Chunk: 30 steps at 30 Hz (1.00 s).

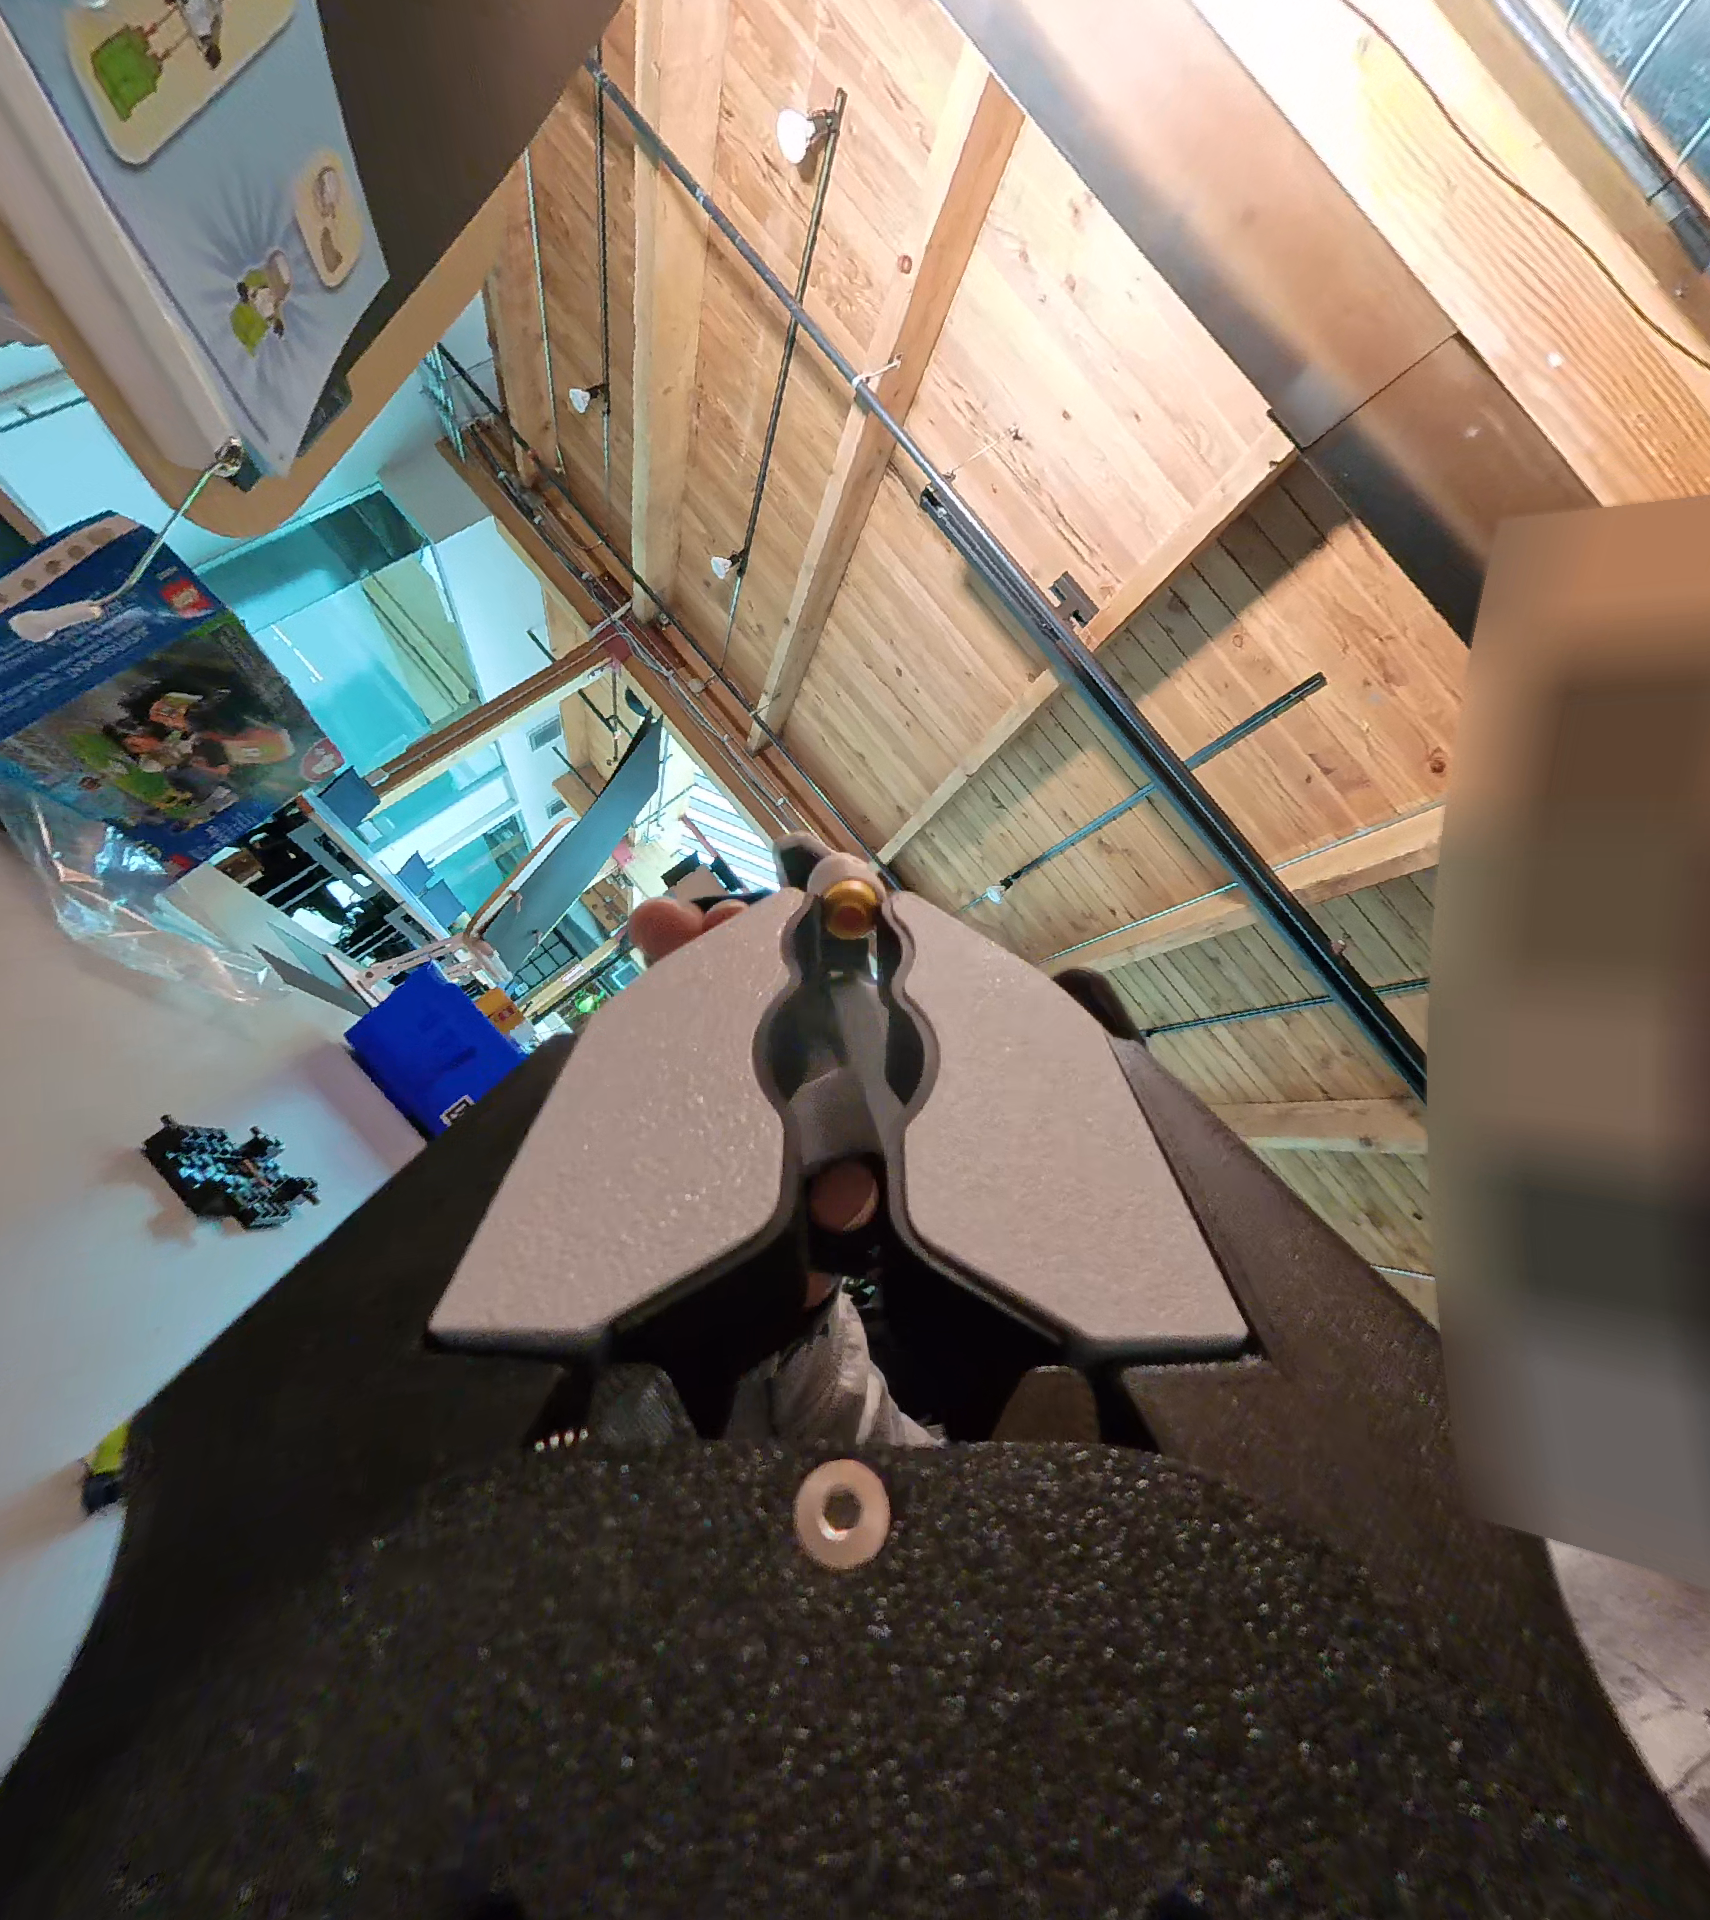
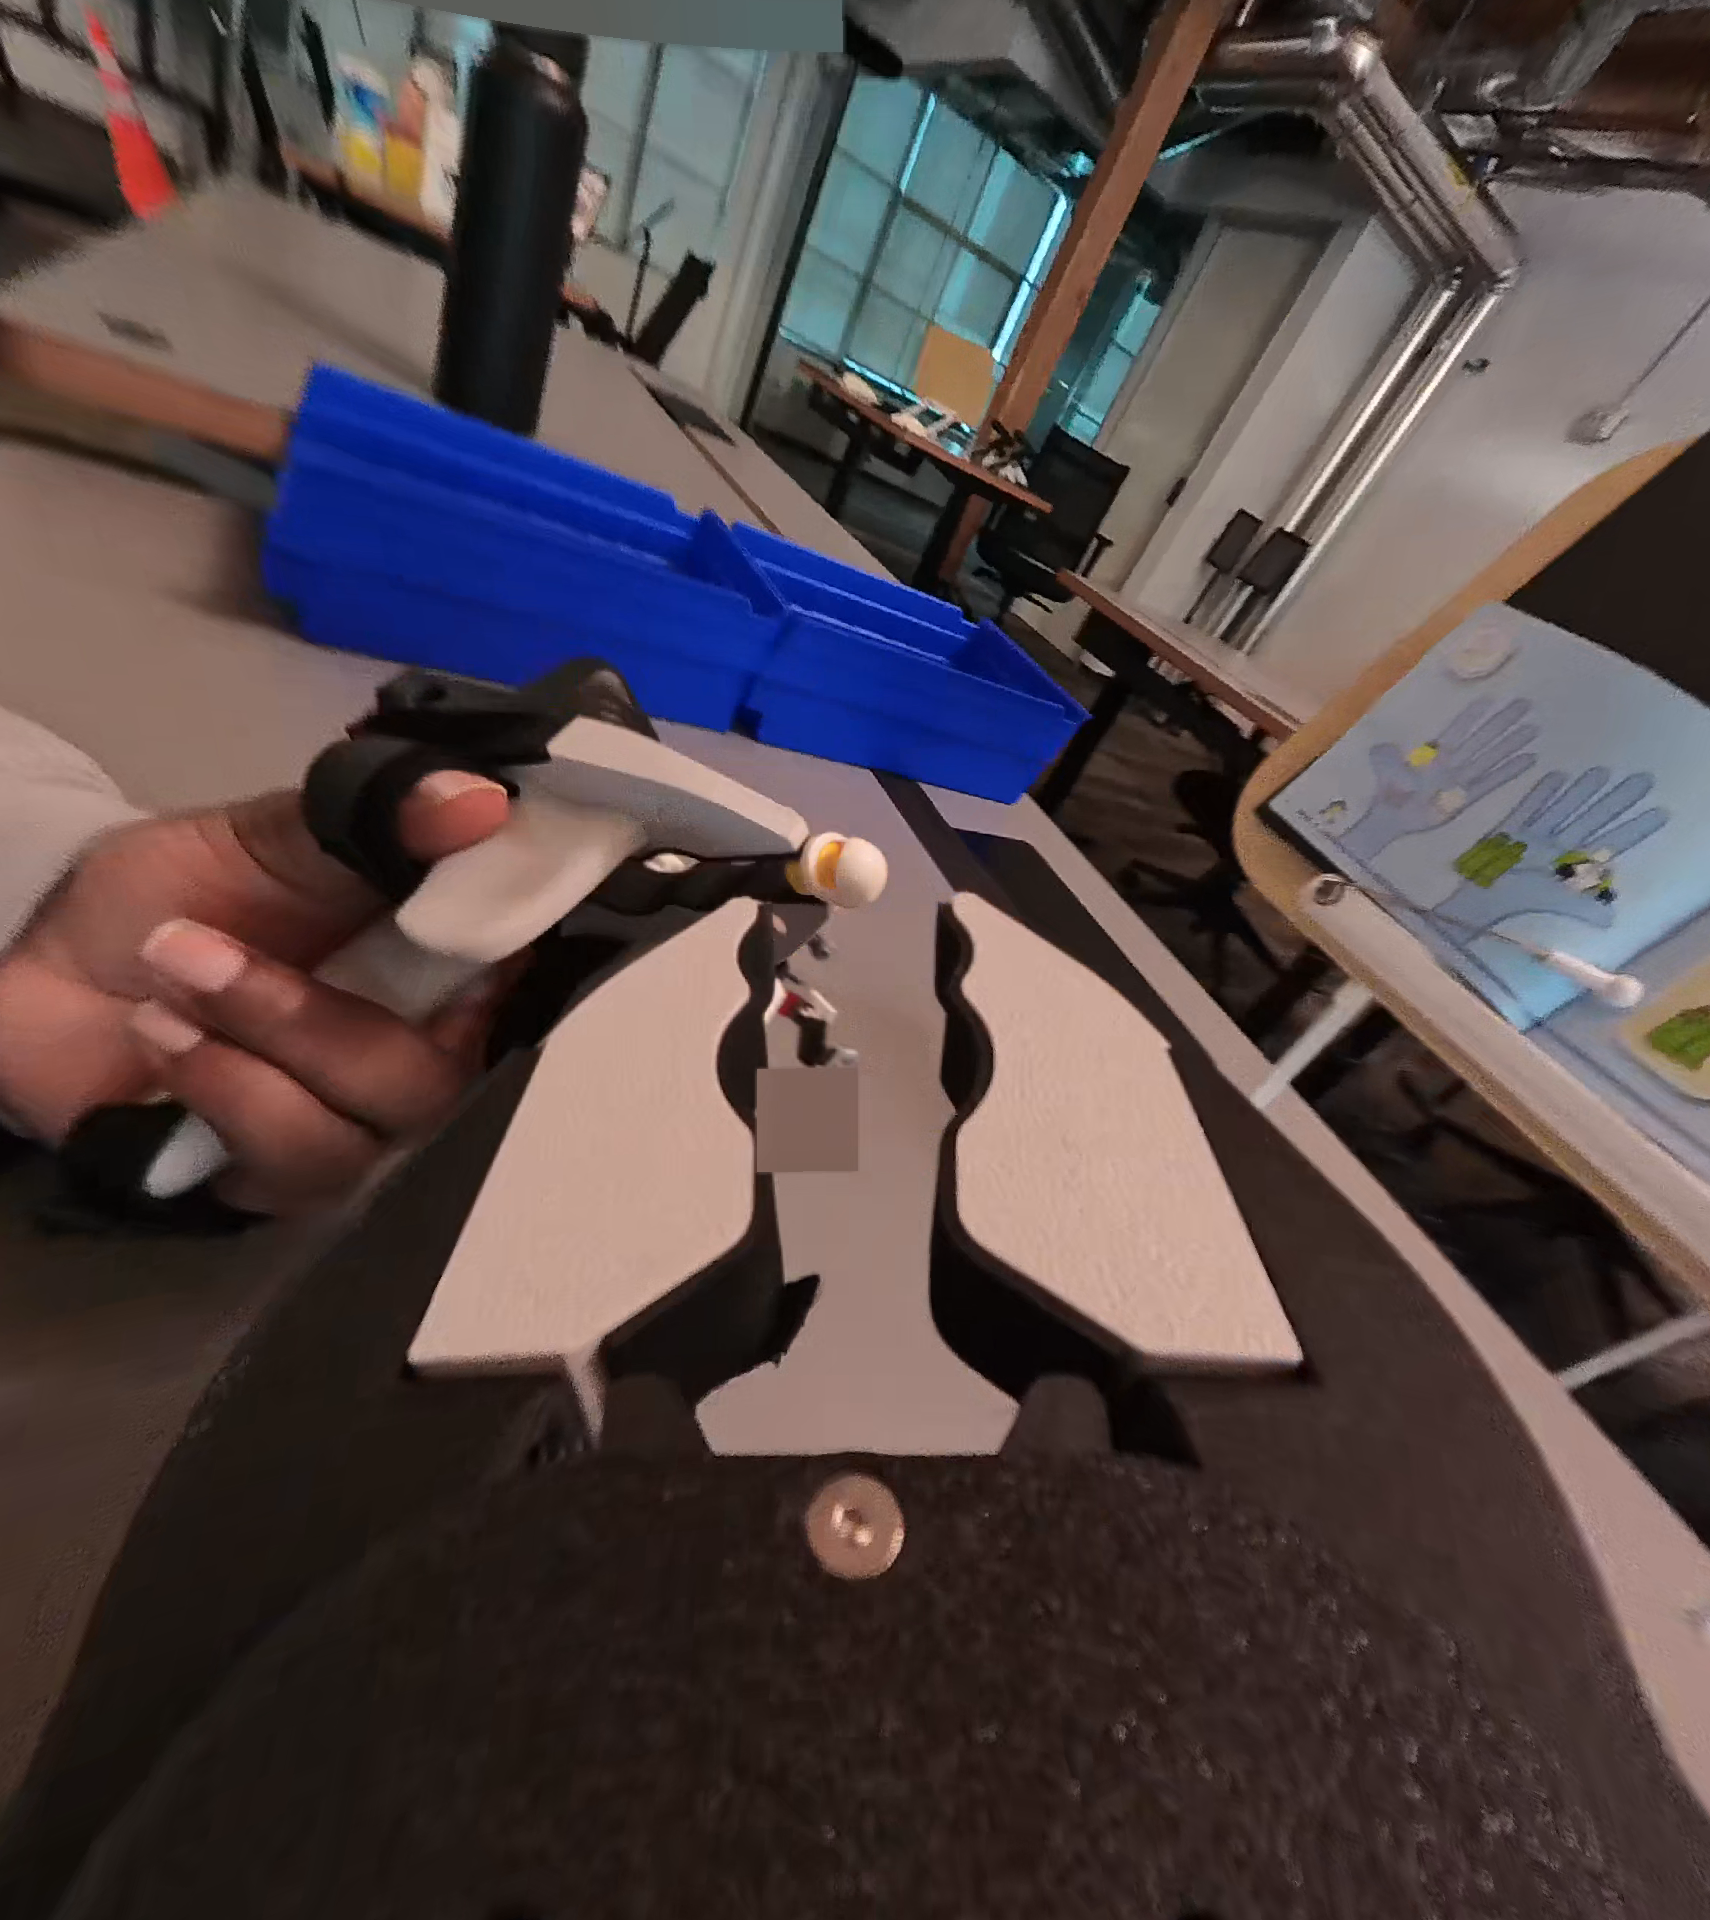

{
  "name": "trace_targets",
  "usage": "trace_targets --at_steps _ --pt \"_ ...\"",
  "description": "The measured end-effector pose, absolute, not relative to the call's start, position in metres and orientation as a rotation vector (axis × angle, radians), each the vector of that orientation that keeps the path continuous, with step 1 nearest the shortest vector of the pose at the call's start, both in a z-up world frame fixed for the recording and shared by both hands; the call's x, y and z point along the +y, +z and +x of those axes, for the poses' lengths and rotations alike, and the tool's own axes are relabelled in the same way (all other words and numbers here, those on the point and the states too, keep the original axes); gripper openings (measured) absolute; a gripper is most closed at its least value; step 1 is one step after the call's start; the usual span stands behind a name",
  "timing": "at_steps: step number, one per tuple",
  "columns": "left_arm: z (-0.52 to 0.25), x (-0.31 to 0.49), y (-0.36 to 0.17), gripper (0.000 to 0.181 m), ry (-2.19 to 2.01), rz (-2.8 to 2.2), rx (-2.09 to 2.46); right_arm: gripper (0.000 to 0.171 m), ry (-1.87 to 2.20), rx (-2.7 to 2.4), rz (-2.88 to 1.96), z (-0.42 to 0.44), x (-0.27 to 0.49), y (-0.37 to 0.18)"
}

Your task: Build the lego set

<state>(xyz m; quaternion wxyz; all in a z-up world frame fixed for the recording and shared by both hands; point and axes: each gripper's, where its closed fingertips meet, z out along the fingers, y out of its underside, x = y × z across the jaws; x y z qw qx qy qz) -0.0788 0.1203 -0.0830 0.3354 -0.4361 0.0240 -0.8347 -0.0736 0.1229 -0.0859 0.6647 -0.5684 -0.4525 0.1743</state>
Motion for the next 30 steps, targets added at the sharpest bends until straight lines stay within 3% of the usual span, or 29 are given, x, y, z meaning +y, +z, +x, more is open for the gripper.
trace_targets --at_steps 8,19,21,22,30 --pt "-0.073 0.126 -0.095 0.010 -2.072 -1.225 0.061 0.020 0.162 -1.011 -1.311 -0.077 0.133 -0.100" --pt "-0.070 0.129 -0.100 0.010 -1.919 -1.288 0.101 0.019 0.029 -0.959 -1.353 -0.073 0.136 -0.106" --pt "-0.070 0.129 -0.099 0.012 -1.914 -1.287 0.113 0.012 0.061 -0.944 -1.369 -0.072 0.137 -0.108" --pt "-0.070 0.129 -0.100 0.009 -1.896 -1.293 0.131 0.000 0.082 -0.932 -1.378 -0.071 0.138 -0.110" --pt "-0.068 0.132 -0.107 0.010 -1.845 -1.348 0.146 0.000 0.173 -0.913 -1.385 -0.070 0.136 -0.113"
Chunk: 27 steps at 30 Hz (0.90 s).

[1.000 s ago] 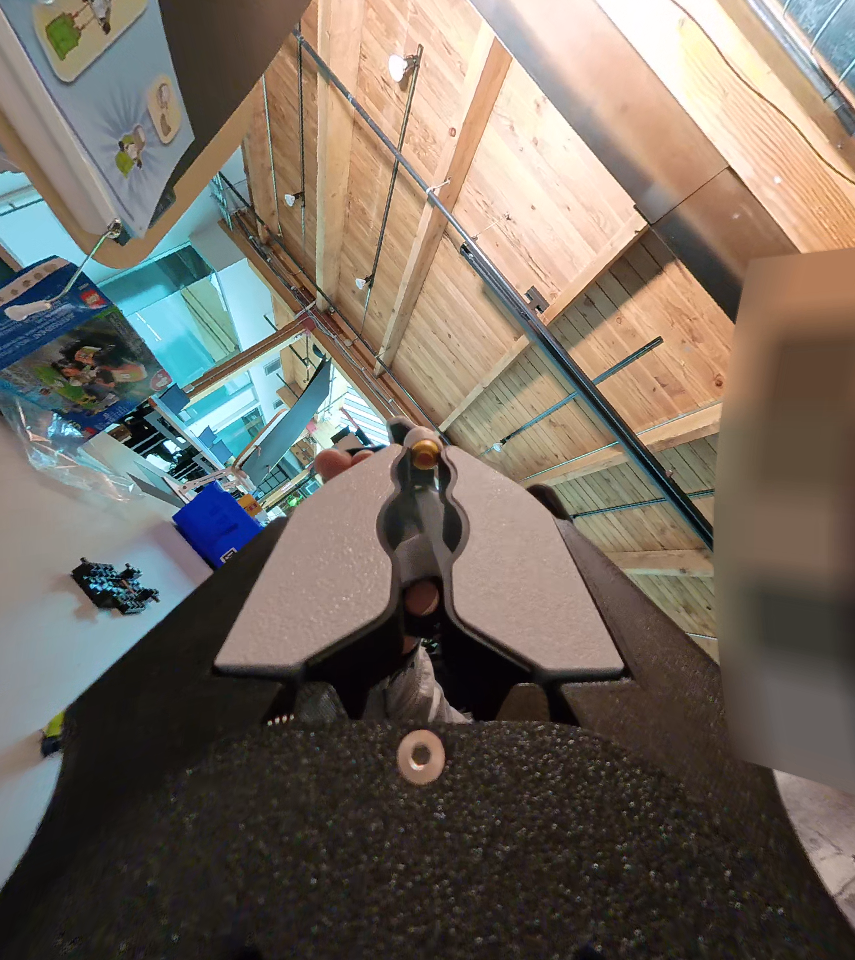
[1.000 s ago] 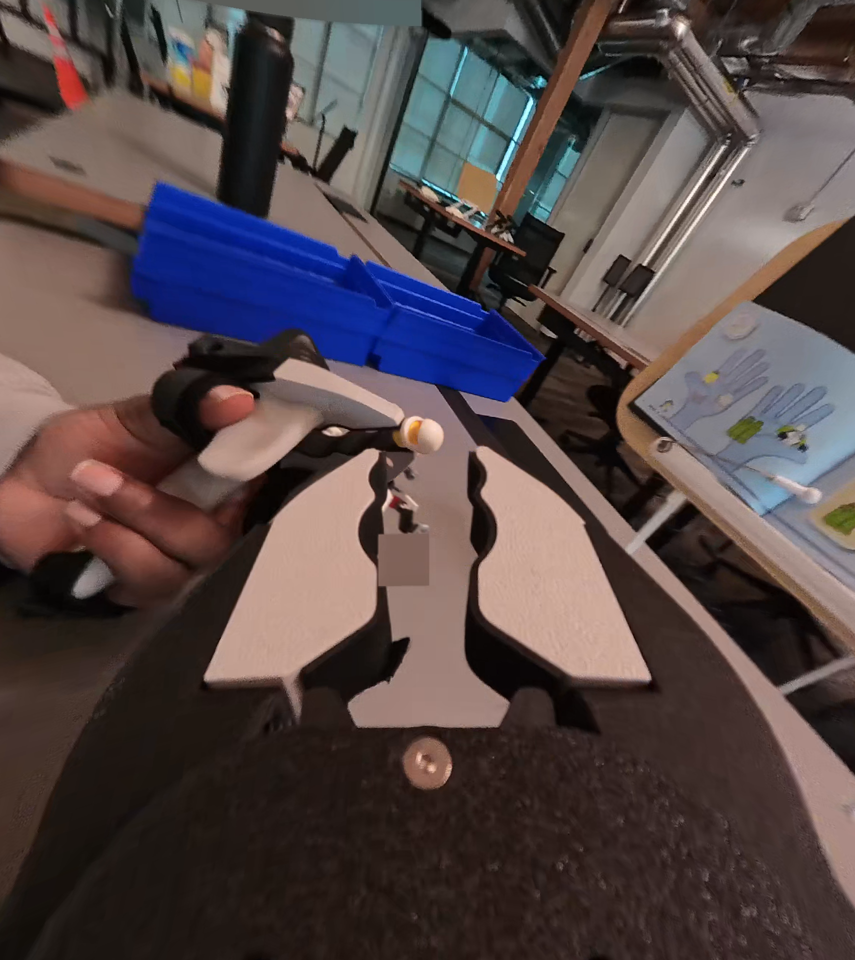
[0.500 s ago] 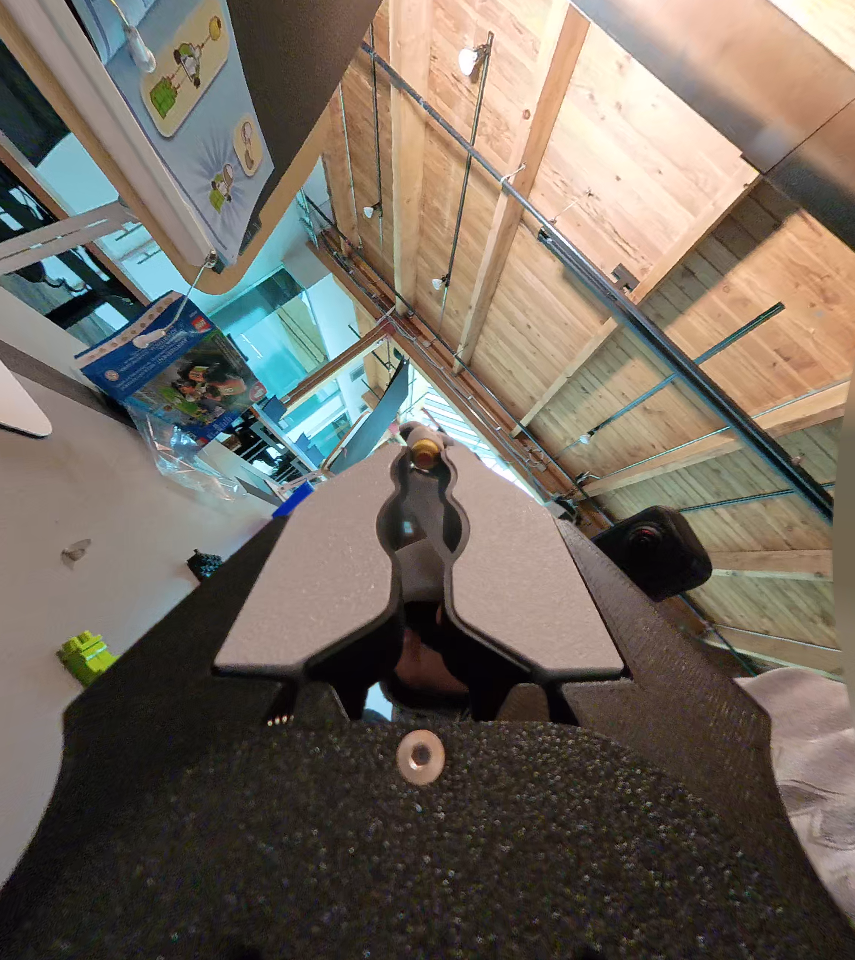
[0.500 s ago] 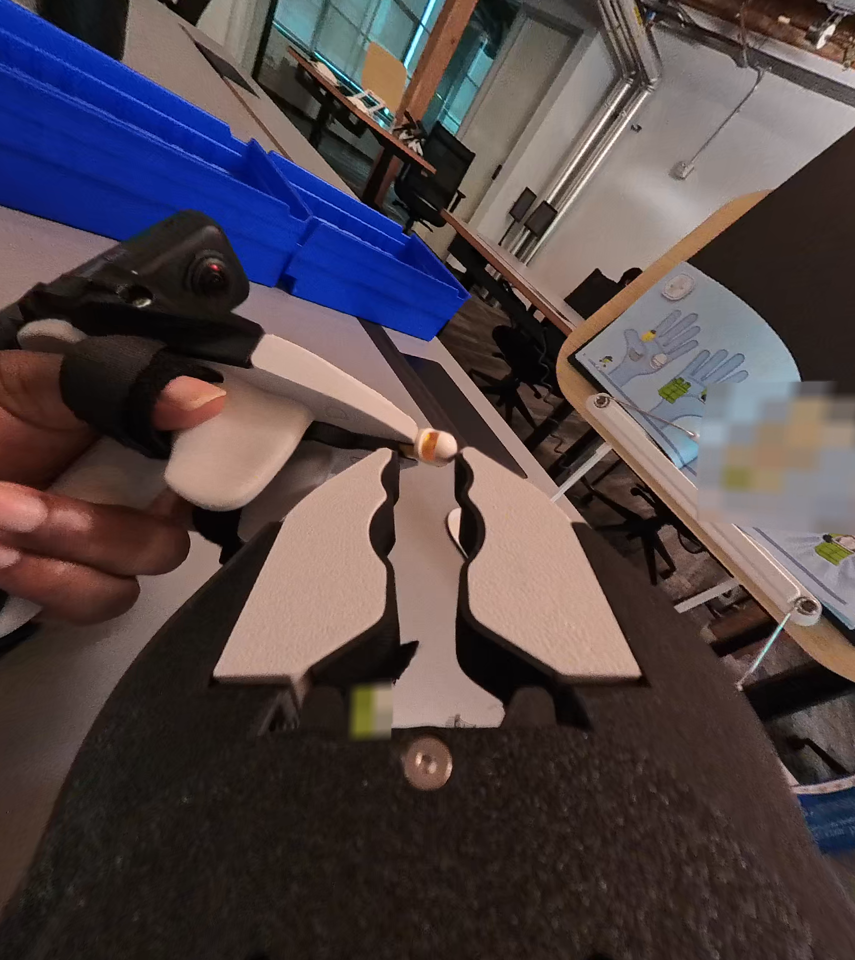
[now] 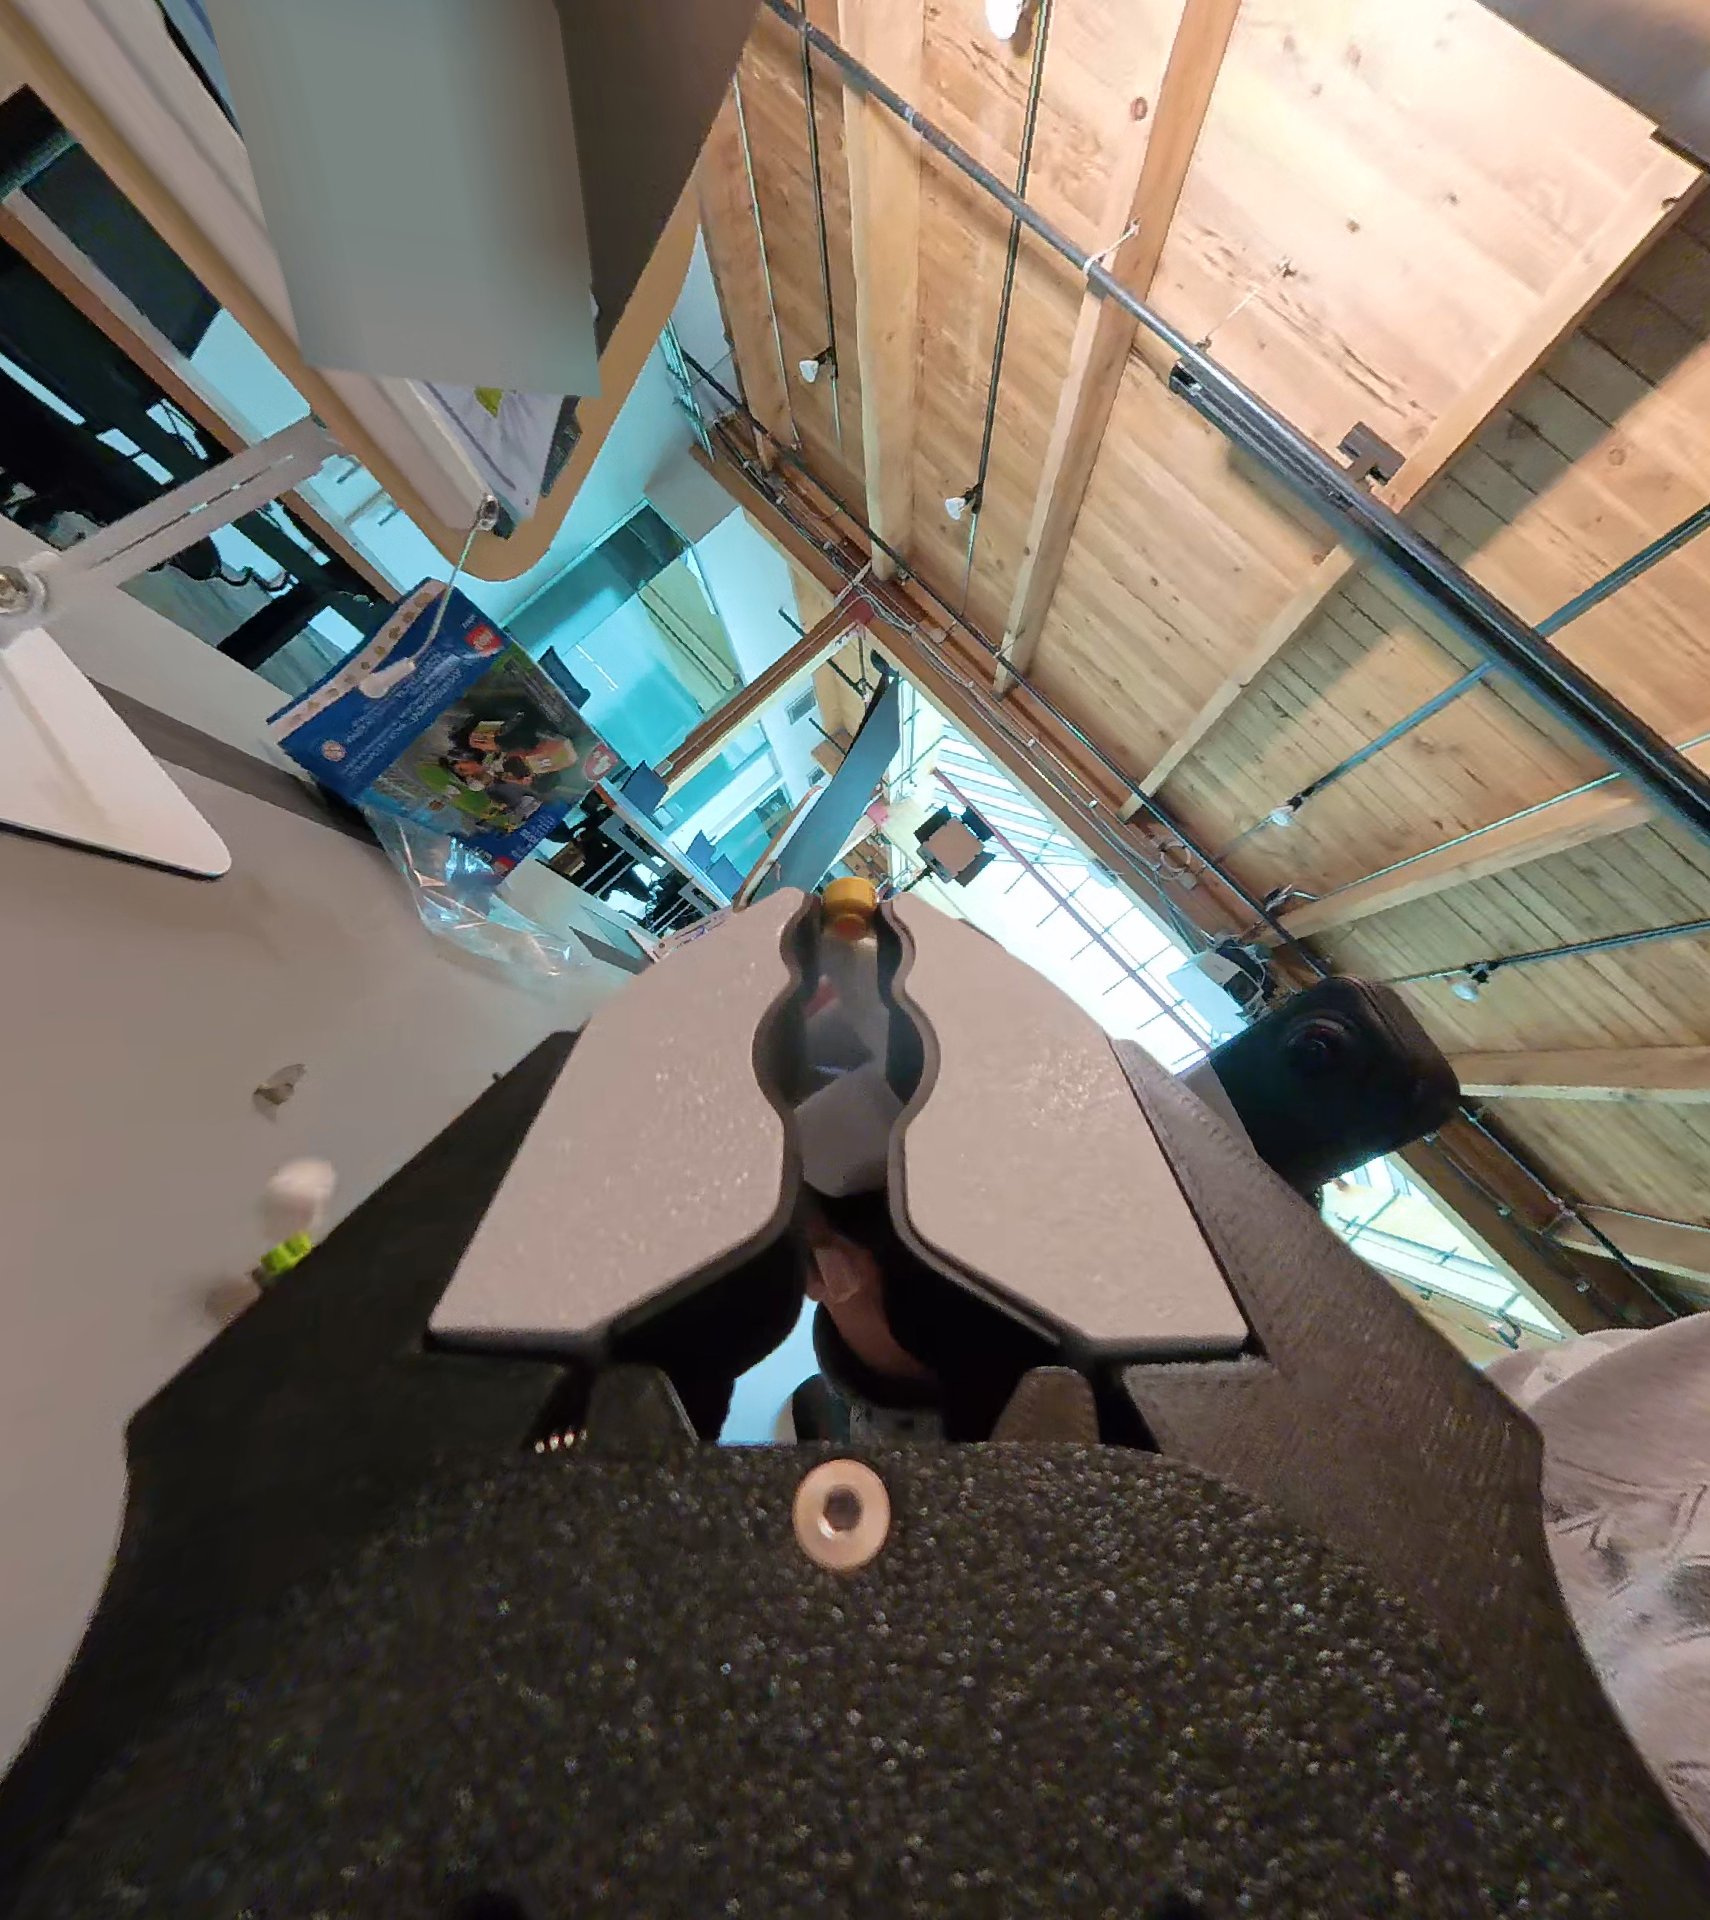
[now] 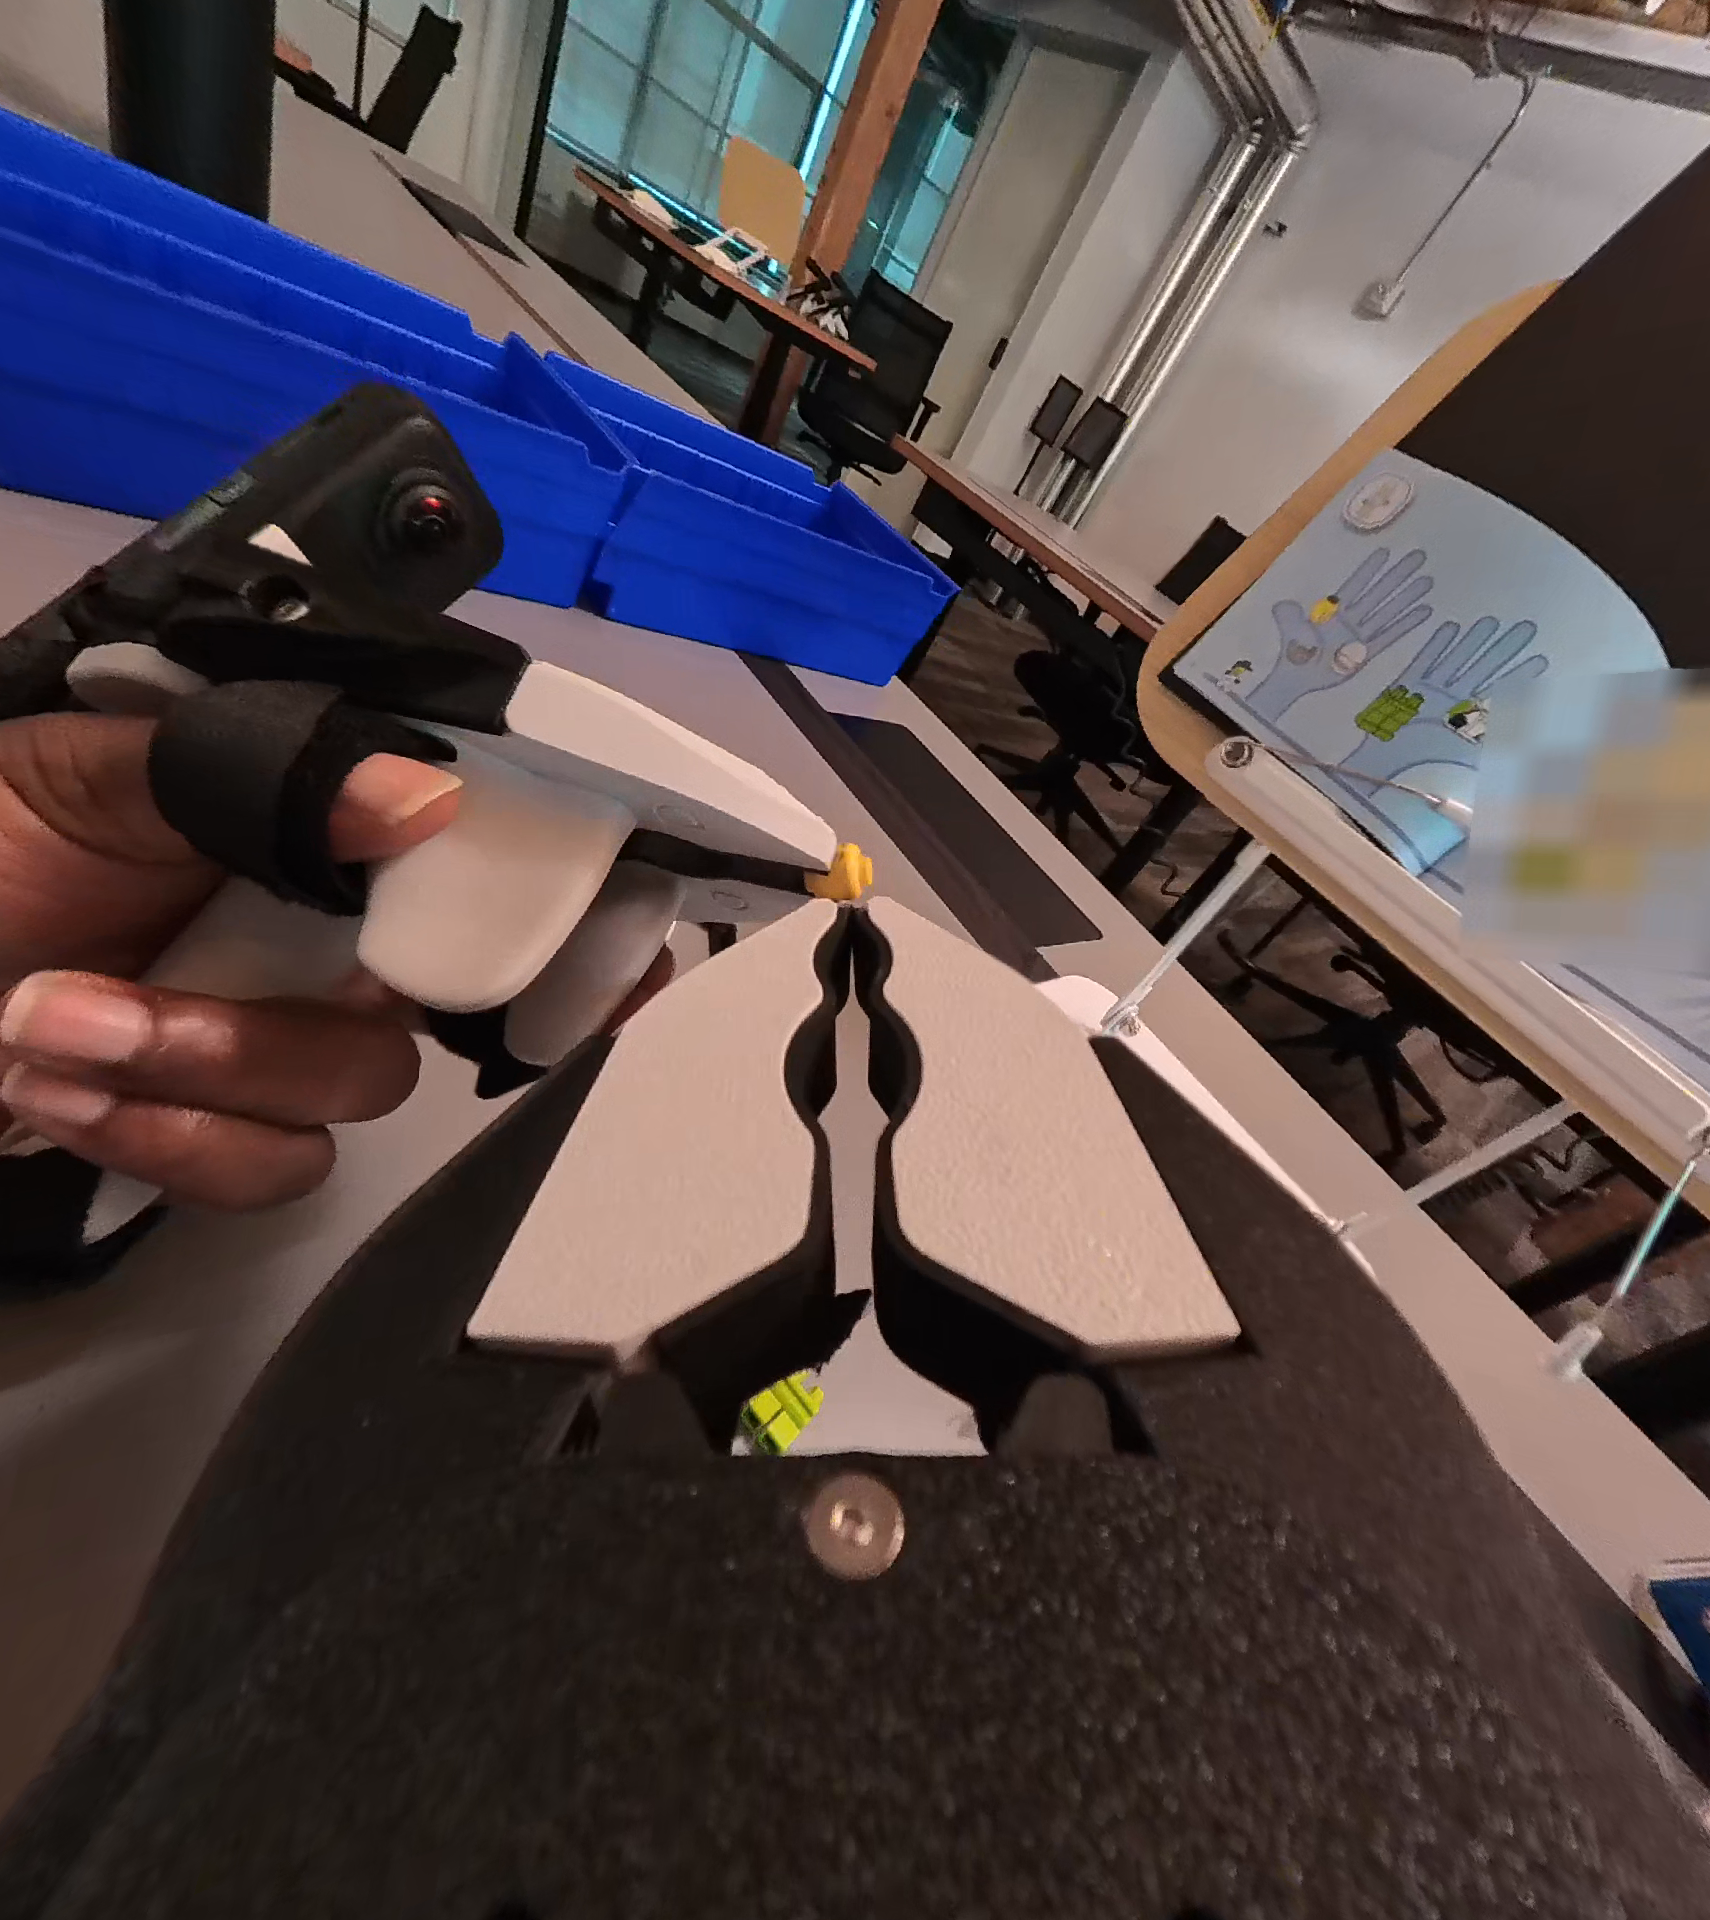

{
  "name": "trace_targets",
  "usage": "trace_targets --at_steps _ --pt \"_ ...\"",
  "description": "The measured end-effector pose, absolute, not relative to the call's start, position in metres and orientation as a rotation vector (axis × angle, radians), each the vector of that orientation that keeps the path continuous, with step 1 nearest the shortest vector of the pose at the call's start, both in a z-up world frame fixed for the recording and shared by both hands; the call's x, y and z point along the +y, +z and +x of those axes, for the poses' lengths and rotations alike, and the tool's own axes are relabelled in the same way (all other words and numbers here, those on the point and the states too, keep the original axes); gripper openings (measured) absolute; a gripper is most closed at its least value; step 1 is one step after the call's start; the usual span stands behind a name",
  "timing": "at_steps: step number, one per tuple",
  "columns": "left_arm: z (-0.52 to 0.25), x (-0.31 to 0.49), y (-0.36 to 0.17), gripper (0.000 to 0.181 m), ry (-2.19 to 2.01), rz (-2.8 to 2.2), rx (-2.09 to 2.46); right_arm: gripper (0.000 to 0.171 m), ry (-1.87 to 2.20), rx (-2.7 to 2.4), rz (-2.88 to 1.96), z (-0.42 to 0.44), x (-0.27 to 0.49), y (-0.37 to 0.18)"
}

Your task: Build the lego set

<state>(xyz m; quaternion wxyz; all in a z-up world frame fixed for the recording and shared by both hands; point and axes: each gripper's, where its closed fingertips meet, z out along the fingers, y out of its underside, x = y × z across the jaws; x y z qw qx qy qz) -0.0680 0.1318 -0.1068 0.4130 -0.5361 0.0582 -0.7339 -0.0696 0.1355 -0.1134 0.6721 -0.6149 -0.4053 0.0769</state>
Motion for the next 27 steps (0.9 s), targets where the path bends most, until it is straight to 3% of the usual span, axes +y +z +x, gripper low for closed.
trace_targets --at_steps 5,15,27 --pt "-0.078 0.142 -0.109 0.010 -1.803 -1.361 0.132 0.001 0.204 -0.855 -1.420 -0.041 0.144 -0.109" --pt "-0.088 0.155 -0.112 0.009 -1.716 -1.380 0.152 0.019 0.146 -0.632 -1.695 0.084 0.195 -0.118" --pt "-0.079 0.149 -0.115 0.010 -1.712 -1.405 0.212 0.023 0.116 -0.347 -1.814 0.196 0.216 -0.123"
